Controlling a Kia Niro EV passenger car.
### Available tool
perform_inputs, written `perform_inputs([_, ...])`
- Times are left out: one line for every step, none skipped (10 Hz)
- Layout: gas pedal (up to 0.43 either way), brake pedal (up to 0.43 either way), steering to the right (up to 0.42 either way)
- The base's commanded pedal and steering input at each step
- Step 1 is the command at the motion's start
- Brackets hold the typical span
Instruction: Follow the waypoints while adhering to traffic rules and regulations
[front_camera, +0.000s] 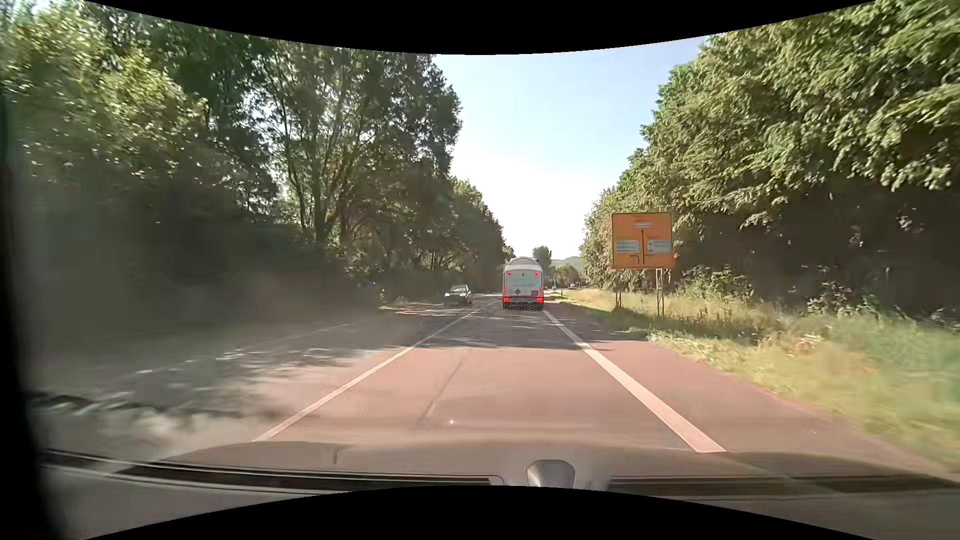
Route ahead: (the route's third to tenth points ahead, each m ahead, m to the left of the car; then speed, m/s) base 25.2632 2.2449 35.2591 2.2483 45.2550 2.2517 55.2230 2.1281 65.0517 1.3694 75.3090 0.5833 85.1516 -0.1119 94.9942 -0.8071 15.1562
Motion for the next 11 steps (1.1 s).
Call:
perform_inputs([0.0,0.006,0.006])
perform_inputs([0.0,0.006,0.006])
perform_inputs([0.0,0.006,0.006])
perform_inputs([0.0,0.006,0.006])
perform_inputs([0.0,0.006,0.006])
perform_inputs([0.0,0.006,0.007])
perform_inputs([0.0,0.006,0.007])
perform_inputs([0.0,0.006,0.007])
perform_inputs([0.0,0.006,0.007])
perform_inputs([0.0,0.006,0.008])
perform_inputs([0.0,0.006,0.008])
